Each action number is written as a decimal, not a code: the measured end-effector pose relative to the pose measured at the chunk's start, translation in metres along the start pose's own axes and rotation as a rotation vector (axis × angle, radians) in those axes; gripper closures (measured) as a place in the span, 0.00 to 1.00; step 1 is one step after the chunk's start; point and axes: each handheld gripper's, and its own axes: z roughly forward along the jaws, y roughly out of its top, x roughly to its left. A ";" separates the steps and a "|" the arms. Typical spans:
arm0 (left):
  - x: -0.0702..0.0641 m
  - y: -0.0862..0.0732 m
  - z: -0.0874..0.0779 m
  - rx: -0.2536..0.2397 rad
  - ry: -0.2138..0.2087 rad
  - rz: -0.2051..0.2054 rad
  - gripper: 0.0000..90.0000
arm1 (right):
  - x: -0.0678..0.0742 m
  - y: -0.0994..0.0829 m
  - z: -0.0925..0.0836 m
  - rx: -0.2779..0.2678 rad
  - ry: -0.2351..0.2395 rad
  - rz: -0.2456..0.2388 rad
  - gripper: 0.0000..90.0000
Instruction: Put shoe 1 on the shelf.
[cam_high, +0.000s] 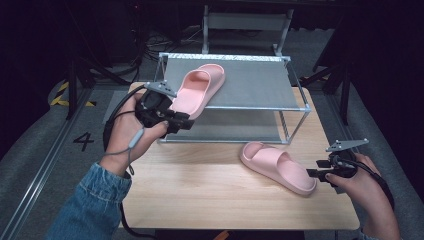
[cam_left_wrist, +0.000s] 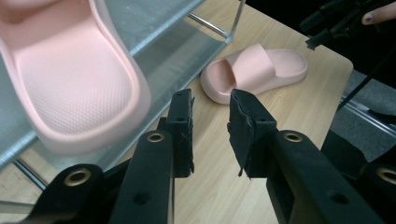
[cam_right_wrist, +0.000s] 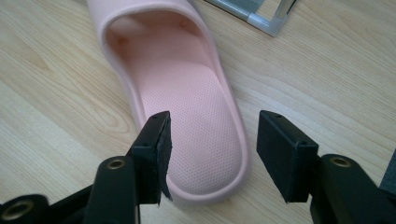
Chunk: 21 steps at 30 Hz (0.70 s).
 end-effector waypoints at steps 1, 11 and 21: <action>0.000 0.000 0.000 0.000 0.000 0.000 0.80 | 0.000 0.000 0.000 0.000 0.000 0.000 0.51; 0.021 -0.033 0.009 -0.050 -0.005 -0.060 0.89 | 0.010 0.004 -0.004 -0.017 0.023 -0.026 0.50; 0.042 -0.045 0.016 -0.103 0.025 -0.092 1.00 | 0.009 0.004 -0.002 -0.021 0.030 -0.026 0.51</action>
